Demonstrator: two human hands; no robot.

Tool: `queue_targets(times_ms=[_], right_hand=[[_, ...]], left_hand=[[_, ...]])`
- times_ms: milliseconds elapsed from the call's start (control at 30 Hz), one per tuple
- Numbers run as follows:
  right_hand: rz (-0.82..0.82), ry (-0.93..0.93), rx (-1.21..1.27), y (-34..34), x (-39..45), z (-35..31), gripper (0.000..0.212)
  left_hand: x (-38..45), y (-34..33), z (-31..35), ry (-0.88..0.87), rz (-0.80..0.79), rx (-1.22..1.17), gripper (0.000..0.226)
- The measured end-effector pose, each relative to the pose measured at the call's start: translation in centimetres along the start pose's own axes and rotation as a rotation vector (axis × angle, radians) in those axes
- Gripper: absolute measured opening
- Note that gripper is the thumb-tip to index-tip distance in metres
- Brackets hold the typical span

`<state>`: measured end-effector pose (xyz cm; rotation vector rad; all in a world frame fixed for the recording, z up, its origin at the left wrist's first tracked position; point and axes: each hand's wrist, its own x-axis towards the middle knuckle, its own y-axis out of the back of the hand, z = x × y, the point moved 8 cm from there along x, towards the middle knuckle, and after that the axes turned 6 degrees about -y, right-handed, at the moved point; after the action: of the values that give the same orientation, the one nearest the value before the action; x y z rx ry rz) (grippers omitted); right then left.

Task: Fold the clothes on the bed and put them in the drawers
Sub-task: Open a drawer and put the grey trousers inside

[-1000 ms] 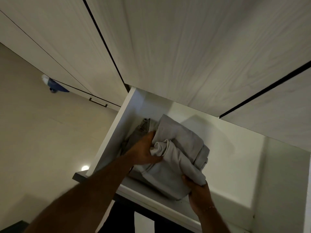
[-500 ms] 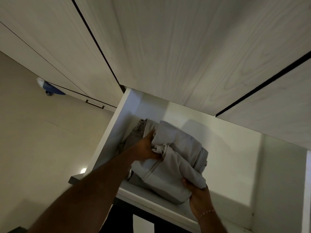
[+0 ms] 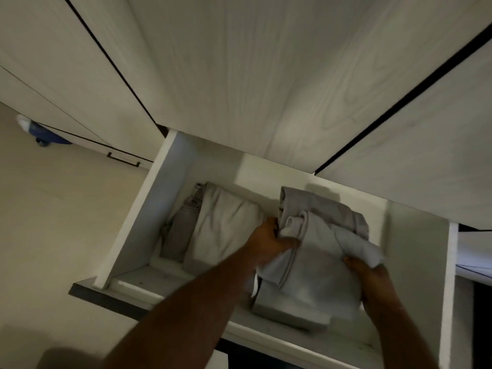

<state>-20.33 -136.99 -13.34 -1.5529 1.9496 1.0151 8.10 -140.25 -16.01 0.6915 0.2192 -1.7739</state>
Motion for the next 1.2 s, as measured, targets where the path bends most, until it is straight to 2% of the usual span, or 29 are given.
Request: queue_targets(times_ms=[67,133,167,233,300,433,633,733,867,1033,1200], right_hand=[[-0.002,-0.026,-0.205,-0.5,1.9,0.9,0.065],[0.055,-0.102,-0.423,-1.1,2.5,2.6,0.107],[0.068,-0.129,-0.455,-1.7,2.4,3.4,0.121],[0.085,-0.16,-0.462,-3.2,1.6,4.8,0.138],[0.133,-0.156,-0.483,-4.3,1.2,5.5,0.143],[0.205,-0.154,-0.496,-5.8,2.0,4.8,0.142],[0.3,-0.102,-0.457,-7.6,5.2,1.2,0.135],[0.328,-0.069,-0.409,-9.3,7.8,-1.5,0.129],[0.351,0.041,-0.431,-11.6,10.2,-5.9,0.117],[0.418,0.124,-0.522,-10.6,10.2,-6.4,0.093],[0.381,0.113,-0.559,-10.2,9.8,-5.2,0.068]], left_hand=[[-1.0,1.1,-0.6,-0.07,0.173,0.336,0.069],[-3.4,2.5,-1.7,-0.154,0.34,0.752,0.08],[-4.5,3.1,-3.3,-0.137,0.35,0.844,0.087],[-5.7,3.9,-8.1,-0.01,0.205,0.838,0.102],[-5.7,4.6,-11.6,0.09,0.052,0.82,0.113],[-2.9,5.9,-11.2,0.064,0.074,0.85,0.112],[2.5,9.1,-8.3,-0.036,0.178,0.945,0.096],[7.3,12.5,-5.9,-0.014,0.195,0.878,0.088],[12.2,15.5,-2.8,0.04,0.209,0.795,0.088],[7.7,12.2,-3.4,-0.166,0.377,0.886,0.086],[6.2,11.9,-4.6,-0.216,0.239,0.95,0.076]])
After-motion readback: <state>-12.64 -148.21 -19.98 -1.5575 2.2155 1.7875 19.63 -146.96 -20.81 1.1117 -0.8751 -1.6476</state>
